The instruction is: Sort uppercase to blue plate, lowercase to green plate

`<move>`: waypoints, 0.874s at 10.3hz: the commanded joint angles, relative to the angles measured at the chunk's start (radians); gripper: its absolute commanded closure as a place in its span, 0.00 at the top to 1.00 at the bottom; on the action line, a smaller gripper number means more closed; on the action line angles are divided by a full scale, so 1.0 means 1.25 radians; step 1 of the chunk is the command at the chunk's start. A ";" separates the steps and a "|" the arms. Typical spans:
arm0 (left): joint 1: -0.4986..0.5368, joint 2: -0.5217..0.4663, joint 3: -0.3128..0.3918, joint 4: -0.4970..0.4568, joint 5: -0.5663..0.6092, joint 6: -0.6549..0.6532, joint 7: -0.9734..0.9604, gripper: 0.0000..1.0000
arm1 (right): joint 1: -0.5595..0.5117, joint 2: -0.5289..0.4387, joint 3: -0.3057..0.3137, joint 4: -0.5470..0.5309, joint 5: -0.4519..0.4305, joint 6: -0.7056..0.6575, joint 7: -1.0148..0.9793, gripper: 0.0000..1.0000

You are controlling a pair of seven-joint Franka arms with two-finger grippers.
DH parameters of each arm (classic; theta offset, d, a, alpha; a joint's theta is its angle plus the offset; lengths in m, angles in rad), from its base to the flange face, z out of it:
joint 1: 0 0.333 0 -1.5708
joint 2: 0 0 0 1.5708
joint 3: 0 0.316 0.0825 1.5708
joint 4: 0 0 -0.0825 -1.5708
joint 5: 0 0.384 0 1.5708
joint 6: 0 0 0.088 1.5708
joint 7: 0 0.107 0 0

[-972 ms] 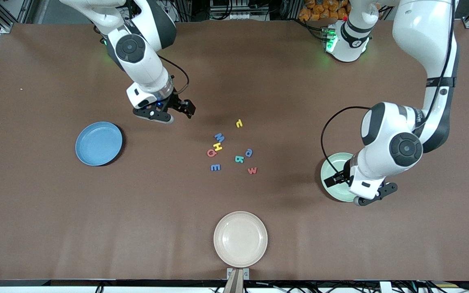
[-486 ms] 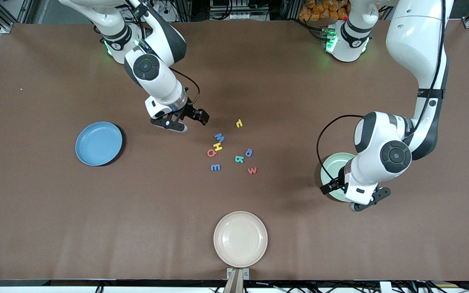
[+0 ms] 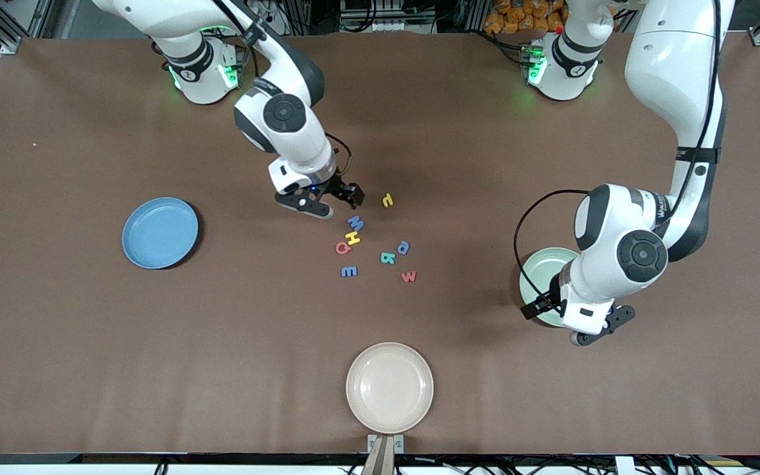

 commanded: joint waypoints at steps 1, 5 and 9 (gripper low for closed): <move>0.018 0.019 0.018 0.029 -0.002 0.004 -0.005 1.00 | 0.027 0.058 -0.043 0.046 -0.028 0.036 0.024 1.00; 0.056 0.030 0.021 0.029 -0.002 0.019 0.019 1.00 | 0.087 0.096 -0.109 0.040 -0.036 0.095 0.019 1.00; 0.082 0.027 0.021 0.040 -0.002 0.019 0.023 1.00 | 0.115 0.123 -0.119 0.039 -0.031 0.111 0.035 1.00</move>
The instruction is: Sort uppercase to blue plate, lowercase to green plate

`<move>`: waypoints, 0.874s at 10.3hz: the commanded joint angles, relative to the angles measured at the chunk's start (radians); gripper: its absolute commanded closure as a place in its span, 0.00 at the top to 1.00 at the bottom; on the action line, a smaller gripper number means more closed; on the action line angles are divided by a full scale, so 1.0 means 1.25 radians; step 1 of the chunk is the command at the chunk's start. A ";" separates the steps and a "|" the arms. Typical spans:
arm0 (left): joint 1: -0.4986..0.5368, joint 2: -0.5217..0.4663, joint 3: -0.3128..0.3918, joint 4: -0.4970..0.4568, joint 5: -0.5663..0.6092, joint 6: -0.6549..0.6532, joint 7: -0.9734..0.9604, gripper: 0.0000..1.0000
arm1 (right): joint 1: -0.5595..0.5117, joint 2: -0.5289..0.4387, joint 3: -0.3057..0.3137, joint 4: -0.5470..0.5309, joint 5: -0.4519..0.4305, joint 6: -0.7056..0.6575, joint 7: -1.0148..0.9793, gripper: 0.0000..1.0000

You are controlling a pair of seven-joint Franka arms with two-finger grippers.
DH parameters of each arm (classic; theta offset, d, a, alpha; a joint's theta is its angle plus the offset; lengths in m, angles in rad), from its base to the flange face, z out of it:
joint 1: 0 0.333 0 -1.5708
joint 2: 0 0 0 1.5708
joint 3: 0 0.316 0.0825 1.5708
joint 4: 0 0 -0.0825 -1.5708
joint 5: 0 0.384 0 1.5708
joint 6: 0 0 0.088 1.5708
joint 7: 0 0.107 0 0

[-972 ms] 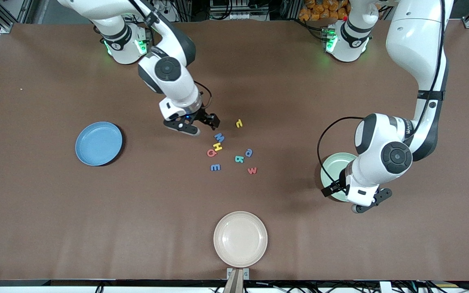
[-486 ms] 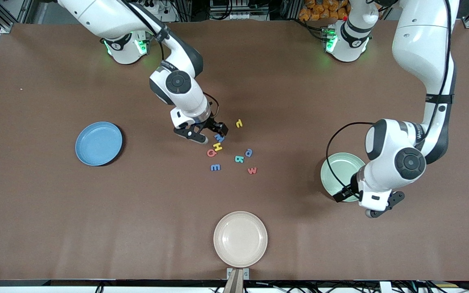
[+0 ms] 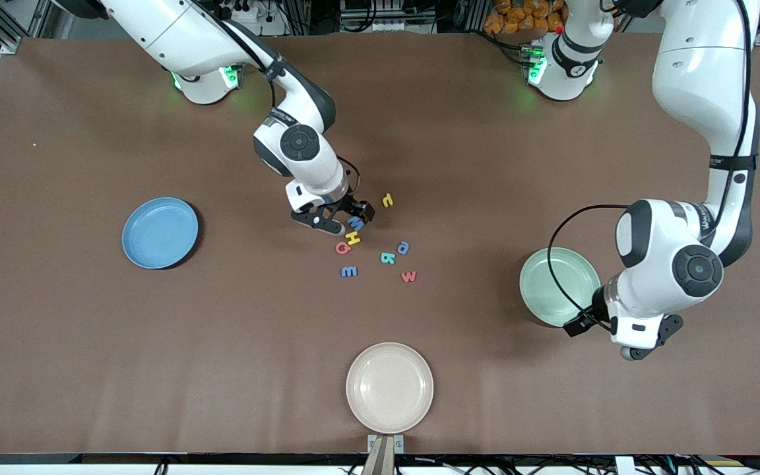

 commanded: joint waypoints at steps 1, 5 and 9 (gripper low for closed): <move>0.011 0.004 -0.002 0.015 -0.001 0.001 0.010 1.00 | 0.041 0.022 -0.032 0.016 -0.017 0.005 0.041 0.98; 0.017 -0.012 0.002 0.014 0.001 0.001 0.001 1.00 | 0.115 0.037 -0.095 0.039 -0.019 0.004 0.104 0.90; 0.008 -0.014 -0.001 0.014 -0.003 0.001 -0.003 1.00 | 0.154 0.063 -0.137 0.082 -0.036 -0.003 0.111 0.90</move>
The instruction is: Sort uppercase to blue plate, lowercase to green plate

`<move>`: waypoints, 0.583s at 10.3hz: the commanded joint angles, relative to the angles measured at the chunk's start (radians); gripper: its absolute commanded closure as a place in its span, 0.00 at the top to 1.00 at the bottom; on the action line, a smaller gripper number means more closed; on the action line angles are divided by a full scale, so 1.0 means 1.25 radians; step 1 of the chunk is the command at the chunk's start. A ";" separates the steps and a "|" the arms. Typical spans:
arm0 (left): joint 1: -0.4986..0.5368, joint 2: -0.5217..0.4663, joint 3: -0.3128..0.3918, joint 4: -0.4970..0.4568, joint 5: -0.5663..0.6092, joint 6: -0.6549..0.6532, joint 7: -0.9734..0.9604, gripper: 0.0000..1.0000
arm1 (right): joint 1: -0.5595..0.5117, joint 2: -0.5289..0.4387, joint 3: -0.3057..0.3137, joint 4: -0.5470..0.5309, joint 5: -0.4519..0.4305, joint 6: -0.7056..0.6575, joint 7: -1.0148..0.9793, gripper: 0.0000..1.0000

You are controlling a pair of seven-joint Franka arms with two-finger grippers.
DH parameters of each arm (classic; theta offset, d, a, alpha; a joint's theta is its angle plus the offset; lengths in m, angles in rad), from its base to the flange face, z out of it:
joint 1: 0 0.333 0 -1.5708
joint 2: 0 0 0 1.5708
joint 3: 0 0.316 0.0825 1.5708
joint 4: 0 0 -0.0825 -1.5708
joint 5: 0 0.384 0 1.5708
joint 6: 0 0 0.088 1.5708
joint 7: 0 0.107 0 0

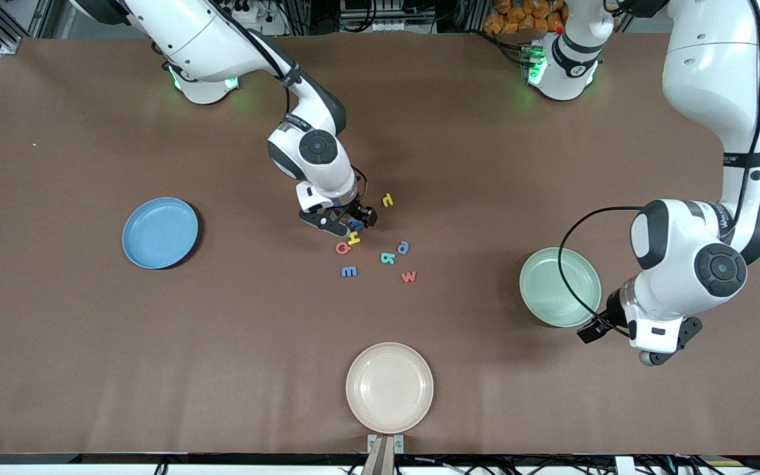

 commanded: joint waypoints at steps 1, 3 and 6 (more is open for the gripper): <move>-0.007 -0.011 -0.001 -0.005 -0.003 0.000 -0.003 1.00 | 0.036 0.031 -0.026 0.049 -0.028 -0.008 0.032 0.90; -0.007 -0.011 -0.002 -0.005 -0.003 0.000 -0.004 1.00 | 0.064 0.043 -0.055 0.063 -0.036 -0.008 0.036 0.90; -0.007 -0.010 -0.002 -0.006 -0.002 0.000 -0.006 1.00 | 0.073 0.053 -0.063 0.063 -0.054 -0.009 0.034 0.85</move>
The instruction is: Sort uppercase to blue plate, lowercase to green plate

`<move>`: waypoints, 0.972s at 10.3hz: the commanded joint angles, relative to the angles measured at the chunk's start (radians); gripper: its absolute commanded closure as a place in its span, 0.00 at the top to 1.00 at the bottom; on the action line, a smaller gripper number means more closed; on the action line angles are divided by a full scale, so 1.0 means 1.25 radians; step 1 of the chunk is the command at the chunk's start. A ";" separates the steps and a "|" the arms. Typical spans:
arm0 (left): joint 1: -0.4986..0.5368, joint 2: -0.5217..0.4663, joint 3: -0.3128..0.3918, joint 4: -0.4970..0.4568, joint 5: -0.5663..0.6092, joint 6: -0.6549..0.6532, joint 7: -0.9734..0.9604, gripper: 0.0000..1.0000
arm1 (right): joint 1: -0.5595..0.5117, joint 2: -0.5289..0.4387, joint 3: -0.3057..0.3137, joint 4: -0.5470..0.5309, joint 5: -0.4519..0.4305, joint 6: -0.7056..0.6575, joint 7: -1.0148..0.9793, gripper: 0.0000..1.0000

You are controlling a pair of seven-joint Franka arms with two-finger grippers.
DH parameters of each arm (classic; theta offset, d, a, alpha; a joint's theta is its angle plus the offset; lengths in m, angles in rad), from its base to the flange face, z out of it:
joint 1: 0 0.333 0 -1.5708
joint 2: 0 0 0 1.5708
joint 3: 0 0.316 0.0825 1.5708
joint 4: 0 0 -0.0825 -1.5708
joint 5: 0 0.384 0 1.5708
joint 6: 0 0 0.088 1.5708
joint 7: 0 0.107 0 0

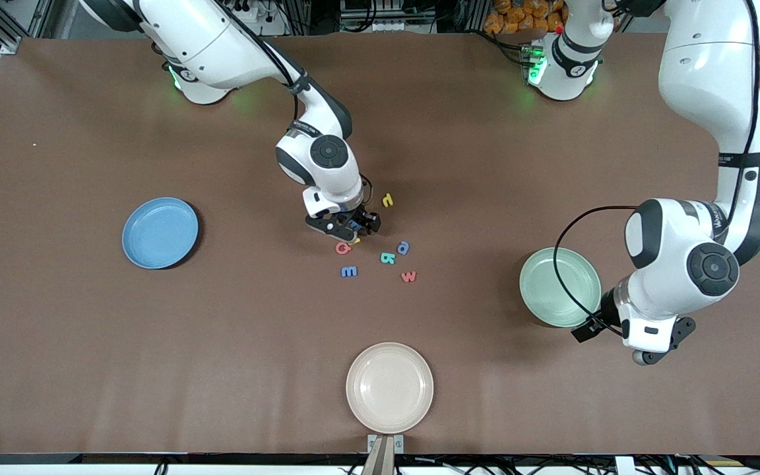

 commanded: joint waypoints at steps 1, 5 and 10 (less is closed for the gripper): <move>0.000 -0.010 -0.001 -0.006 -0.002 0.000 -0.007 1.00 | 0.008 0.014 -0.008 0.023 -0.026 -0.008 0.023 0.82; 0.000 -0.010 -0.001 -0.006 -0.003 0.000 -0.007 1.00 | 0.007 0.014 -0.008 0.023 -0.019 -0.006 0.019 0.78; -0.003 -0.010 -0.002 -0.006 -0.004 0.000 -0.009 1.00 | 0.009 0.010 -0.007 0.022 -0.021 -0.010 0.011 0.72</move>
